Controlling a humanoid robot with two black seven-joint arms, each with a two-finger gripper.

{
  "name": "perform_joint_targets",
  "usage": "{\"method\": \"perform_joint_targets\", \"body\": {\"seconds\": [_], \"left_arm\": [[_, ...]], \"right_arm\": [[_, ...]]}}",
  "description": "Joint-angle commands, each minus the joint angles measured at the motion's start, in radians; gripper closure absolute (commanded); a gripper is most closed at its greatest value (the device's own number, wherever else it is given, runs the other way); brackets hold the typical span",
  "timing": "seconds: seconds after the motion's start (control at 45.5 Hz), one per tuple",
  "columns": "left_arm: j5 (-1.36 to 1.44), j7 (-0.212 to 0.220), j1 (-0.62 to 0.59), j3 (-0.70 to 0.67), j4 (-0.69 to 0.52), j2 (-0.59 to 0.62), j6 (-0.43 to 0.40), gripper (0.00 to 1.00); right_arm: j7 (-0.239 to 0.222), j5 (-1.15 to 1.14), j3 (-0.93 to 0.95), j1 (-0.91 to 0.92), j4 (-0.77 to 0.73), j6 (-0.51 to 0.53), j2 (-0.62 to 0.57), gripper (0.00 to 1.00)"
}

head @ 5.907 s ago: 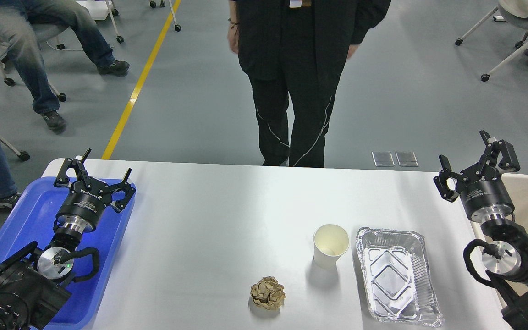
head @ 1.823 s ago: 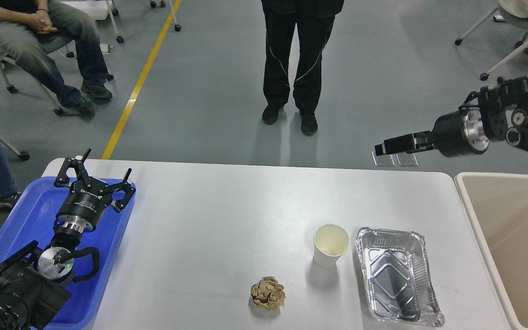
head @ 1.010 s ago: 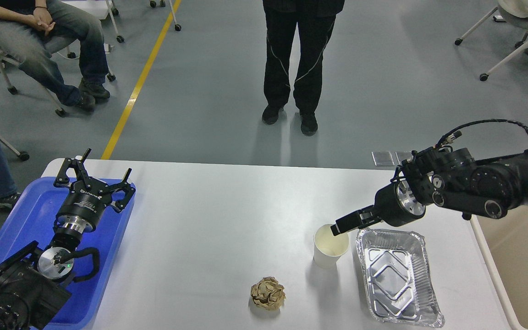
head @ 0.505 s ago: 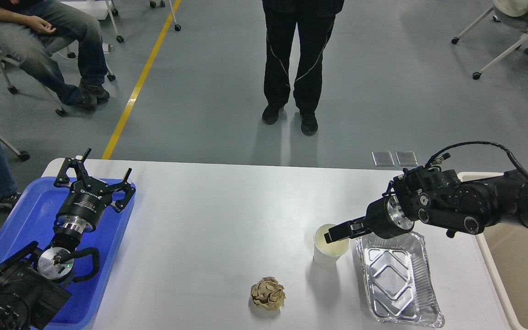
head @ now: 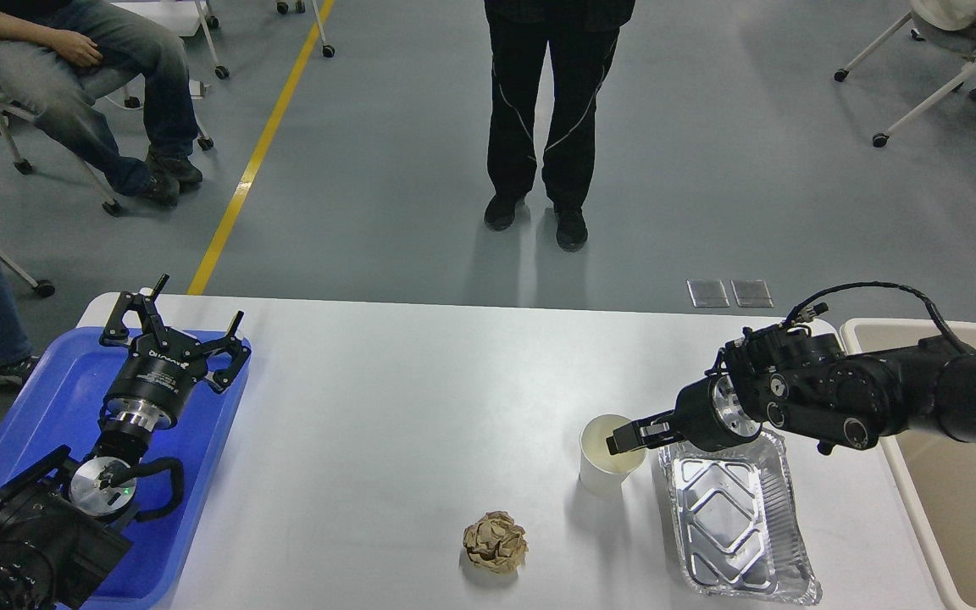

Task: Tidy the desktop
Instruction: 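Lower the right gripper around the white paper cup and close it, then lift the cup with the right gripper and carry it toward the bin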

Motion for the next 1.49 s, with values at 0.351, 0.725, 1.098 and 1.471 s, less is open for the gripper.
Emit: {"method": "perform_joint_targets", "body": {"seconds": [0.351,0.725,1.098,1.471], "left_arm": [[0.0,0.0,0.0,0.0,-0.001,0.0,0.0,0.0],[0.0,0.0,0.0,0.0,0.001,0.0,0.0,0.0],[0.0,0.0,0.0,0.0,0.001,0.0,0.0,0.0],[0.0,0.0,0.0,0.0,0.001,0.0,0.0,0.0]], "right_arm": [[0.063,-0.022,-0.013,0.005,-0.009,-0.001,-0.003,1.0],[0.08,-0.013,-0.007,0.053,0.006,0.001,-0.053,1.0],[0.112,0.001,0.034,0.246,0.215,0.016,-0.286,1.0],[0.112,0.058,0.091,0.402,0.321,0.15,-0.454,1.0]]}}
